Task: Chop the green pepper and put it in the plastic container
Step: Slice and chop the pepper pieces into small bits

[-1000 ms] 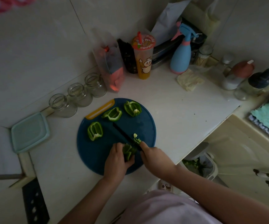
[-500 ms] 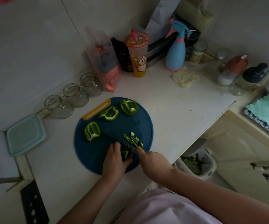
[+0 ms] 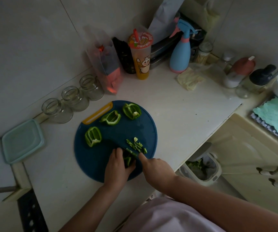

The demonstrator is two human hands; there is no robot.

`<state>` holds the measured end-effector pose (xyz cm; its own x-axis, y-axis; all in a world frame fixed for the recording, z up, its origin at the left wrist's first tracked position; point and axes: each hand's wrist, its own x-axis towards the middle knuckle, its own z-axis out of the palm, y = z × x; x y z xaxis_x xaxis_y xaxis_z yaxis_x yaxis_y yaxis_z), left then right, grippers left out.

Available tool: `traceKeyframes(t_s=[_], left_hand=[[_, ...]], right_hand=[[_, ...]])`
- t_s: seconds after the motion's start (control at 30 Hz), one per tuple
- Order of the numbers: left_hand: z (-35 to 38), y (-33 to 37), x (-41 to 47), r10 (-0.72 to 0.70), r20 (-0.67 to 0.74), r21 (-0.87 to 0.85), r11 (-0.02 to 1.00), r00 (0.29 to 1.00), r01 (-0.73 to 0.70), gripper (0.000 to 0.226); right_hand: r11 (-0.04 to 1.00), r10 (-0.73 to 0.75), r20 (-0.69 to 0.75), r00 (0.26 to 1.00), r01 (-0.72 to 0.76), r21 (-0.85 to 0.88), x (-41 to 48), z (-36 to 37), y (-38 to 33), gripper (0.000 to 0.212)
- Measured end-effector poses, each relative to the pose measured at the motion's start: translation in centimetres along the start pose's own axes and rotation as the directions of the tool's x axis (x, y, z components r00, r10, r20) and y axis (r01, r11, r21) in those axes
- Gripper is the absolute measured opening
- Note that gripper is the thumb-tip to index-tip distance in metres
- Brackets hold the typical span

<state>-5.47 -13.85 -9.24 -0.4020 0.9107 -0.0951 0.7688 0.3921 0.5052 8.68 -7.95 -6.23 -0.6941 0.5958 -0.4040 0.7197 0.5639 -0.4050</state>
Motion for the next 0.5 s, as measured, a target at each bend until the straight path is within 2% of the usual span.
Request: traceKeyframes(t_s=[0.17,0.33,0.5], left_hand=[[0.1,-0.2,0.2,0.012,0.006,0.018,1.0,1.0,-0.012,0.047],[0.0,-0.4,0.4,0.003,0.012,0.031,0.999,1.0,-0.003,0.05],[-0.3,-0.5,0.7,-0.001,0.037,0.046,0.999,0.999,-0.001,0.05]], right_hand=[[1.0,0.016,0.03,0.999,-0.016,0.014,0.5,0.0,-0.3,0.036],[1.0,0.008,0.015,1.0,-0.008,0.021,0.7,0.4,-0.8,0.027],[1.0,0.02,-0.004,1.0,-0.02,0.022,0.9,0.1,-1.1,0.03]])
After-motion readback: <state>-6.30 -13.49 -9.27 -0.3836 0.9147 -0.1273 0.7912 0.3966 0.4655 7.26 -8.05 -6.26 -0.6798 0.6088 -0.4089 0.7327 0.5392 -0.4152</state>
